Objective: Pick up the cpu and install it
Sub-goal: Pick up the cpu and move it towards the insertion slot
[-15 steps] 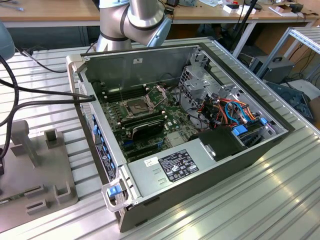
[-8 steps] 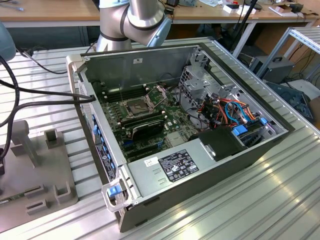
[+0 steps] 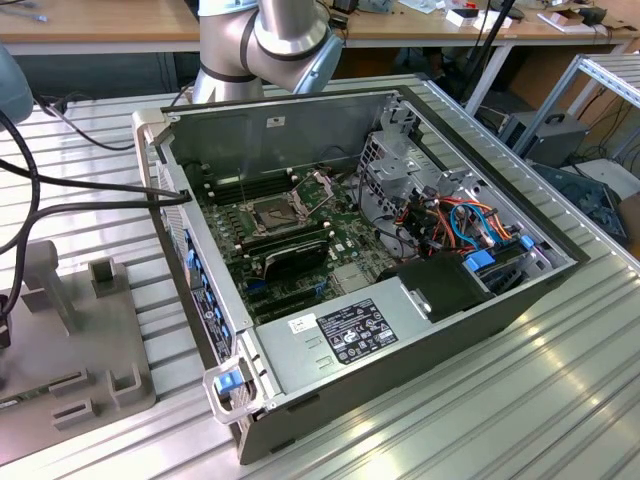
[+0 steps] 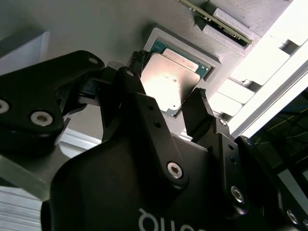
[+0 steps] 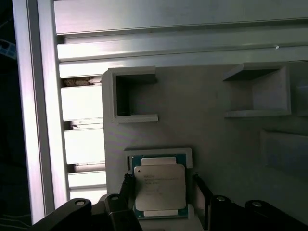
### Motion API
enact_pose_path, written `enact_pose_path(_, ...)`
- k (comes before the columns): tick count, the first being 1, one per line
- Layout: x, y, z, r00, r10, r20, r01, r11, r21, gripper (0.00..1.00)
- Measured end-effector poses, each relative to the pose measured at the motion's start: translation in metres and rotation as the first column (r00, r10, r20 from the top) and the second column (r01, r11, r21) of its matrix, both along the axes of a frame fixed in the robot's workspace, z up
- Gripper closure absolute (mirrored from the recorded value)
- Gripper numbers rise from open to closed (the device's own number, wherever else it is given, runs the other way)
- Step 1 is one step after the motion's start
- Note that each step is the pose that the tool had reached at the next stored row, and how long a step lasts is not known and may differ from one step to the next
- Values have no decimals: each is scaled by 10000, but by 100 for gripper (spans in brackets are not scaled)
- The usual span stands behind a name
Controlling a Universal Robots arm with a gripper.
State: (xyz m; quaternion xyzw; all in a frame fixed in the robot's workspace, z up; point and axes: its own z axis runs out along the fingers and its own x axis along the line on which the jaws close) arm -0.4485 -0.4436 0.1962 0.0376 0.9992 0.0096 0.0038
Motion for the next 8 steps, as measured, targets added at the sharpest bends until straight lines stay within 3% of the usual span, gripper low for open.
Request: enact_pose_path(8,-8,1,-37,10000,0,0,0,10000,0,40)
